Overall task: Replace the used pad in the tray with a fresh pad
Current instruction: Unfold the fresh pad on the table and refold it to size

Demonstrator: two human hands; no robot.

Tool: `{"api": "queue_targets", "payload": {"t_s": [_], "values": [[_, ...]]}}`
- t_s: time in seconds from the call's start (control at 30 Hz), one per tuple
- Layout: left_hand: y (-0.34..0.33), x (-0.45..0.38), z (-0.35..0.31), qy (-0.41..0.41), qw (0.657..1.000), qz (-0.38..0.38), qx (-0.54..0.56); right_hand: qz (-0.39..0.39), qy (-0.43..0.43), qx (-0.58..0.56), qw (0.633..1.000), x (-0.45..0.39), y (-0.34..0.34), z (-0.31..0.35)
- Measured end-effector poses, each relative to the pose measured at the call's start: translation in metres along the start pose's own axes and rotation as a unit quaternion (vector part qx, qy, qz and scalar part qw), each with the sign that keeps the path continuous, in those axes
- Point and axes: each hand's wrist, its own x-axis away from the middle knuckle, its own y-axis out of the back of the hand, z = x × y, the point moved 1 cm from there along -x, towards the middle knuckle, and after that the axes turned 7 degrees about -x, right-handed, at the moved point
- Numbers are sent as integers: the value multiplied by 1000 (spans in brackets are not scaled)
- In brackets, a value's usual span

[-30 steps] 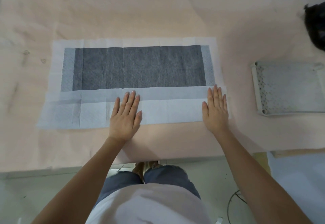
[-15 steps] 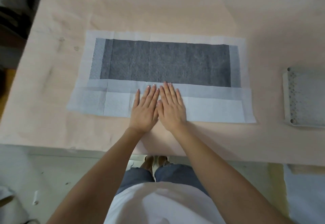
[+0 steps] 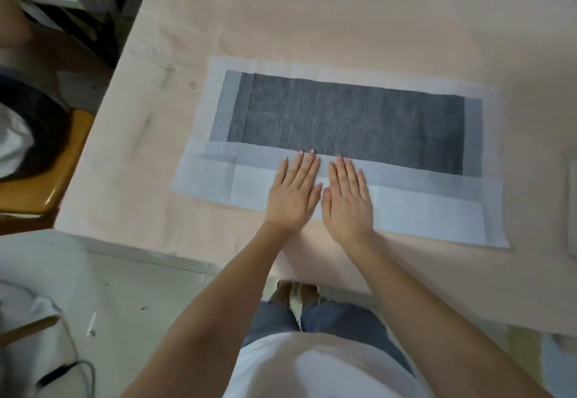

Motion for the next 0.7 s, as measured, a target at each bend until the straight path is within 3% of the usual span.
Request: {"api": "queue_targets", "payload": {"t_s": [0.23, 0.7], "values": [[3, 4, 16, 20, 1000, -20, 11, -20, 4, -46, 999, 0, 3, 1], [29, 26, 120, 96, 995, -29, -9, -37, -1, -67, 997, 0, 0, 1]]}}
